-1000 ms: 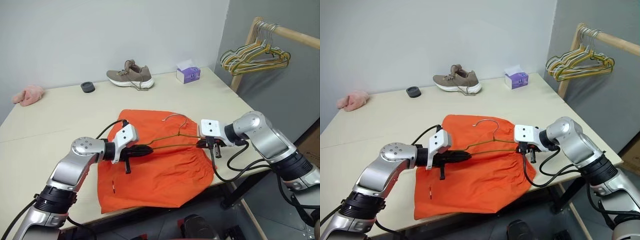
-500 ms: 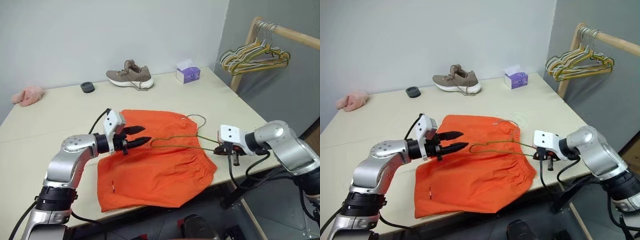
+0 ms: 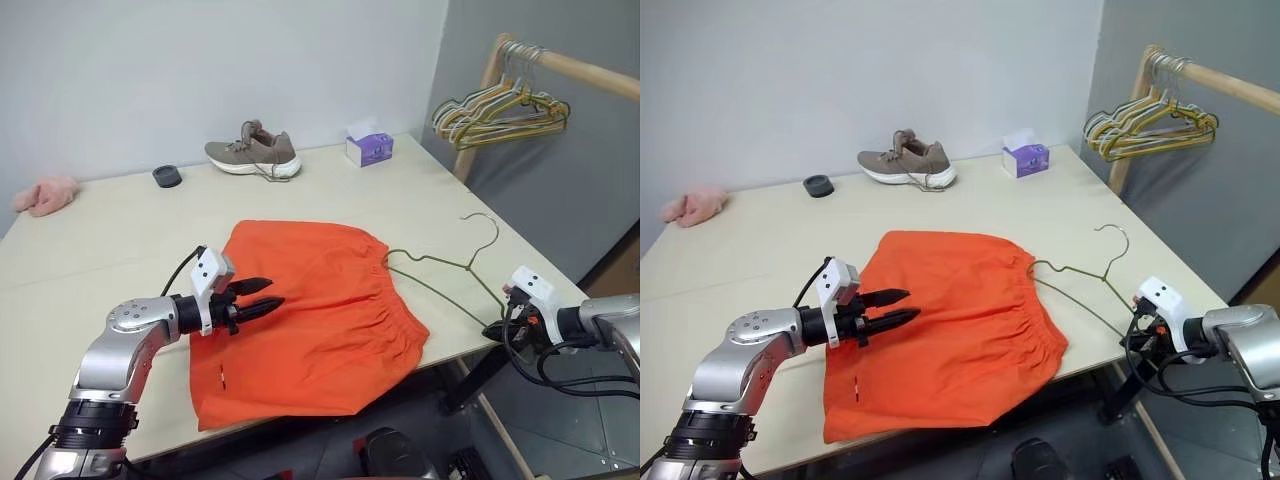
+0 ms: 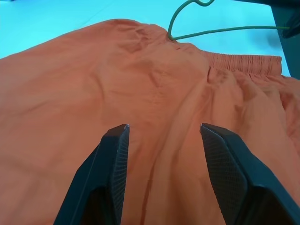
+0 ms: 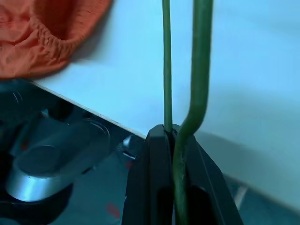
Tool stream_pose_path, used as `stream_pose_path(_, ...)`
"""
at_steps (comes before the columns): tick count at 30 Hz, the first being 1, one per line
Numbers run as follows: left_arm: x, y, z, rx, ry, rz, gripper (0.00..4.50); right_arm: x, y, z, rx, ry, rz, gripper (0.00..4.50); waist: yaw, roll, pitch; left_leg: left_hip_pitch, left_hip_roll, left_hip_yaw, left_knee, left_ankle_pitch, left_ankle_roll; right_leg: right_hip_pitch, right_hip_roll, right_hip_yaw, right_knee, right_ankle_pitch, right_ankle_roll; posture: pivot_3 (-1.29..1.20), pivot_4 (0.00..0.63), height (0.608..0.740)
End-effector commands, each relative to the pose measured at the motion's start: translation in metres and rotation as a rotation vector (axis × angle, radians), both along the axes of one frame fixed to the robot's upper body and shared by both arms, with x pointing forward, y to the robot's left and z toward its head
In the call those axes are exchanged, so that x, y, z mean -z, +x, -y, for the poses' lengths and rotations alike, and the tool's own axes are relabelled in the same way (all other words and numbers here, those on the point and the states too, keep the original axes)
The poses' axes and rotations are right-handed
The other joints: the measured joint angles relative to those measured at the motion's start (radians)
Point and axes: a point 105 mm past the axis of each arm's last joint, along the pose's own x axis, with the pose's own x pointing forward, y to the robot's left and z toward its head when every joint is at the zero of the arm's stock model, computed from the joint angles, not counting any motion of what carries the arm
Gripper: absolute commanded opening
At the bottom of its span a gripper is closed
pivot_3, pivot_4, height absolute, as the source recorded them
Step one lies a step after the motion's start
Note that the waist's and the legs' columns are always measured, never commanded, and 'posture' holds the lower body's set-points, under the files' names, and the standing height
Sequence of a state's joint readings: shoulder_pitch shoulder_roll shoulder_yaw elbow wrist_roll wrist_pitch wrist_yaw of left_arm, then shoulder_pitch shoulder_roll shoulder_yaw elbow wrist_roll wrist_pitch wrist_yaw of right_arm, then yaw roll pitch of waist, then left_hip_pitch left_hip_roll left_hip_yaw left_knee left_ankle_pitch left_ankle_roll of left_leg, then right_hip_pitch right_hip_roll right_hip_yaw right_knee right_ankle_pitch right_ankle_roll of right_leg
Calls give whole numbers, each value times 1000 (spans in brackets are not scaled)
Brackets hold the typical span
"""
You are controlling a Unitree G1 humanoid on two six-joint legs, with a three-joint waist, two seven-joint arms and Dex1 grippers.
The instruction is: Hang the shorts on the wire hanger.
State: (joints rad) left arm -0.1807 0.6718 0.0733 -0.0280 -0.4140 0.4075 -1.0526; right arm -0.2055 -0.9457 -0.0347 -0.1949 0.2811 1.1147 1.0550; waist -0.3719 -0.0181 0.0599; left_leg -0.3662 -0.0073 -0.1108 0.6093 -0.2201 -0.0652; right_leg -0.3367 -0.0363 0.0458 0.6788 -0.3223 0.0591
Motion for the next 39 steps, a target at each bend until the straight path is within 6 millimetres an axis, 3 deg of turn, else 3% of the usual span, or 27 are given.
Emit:
stream_pose_path(1,-2,-7,0,27,13,21,2525,-7,7,15,118,13,29,0,-9,0,0,0,0,0,0,0,0,0,0,0,0,0,0,-382,0,740)
stream_pose_path(3,0,-12,3,37,15,14,2525,-3,6,18,131,4,23,0,-17,0,0,0,0,0,-1,0,0,0,0,0,0,0,-1,-377,0,740)
stream_pose_path(7,1,-13,4,32,17,13,2525,1,1,-1,44,34,-3,0,-17,-1,1,0,0,0,-1,0,0,-1,0,0,0,-1,-1,-371,0,740)
stream_pose_path(14,5,-18,7,44,36,12,2525,7,15,-23,23,77,-22,0,-18,-2,2,1,0,0,-1,0,0,0,0,0,0,0,-1,-346,0,740)
stream_pose_path(27,9,-21,-1,-15,55,30,2525,-18,20,-40,-111,125,-21,0,14,-3,3,-1,1,-1,-1,0,0,-1,0,0,0,-1,-1,-314,0,740)
stream_pose_path(39,10,-21,-1,-24,70,49,2525,6,29,-45,-99,112,-162,0,26,-3,4,-1,1,0,-1,0,0,-1,0,0,0,-1,-1,-274,0,740)
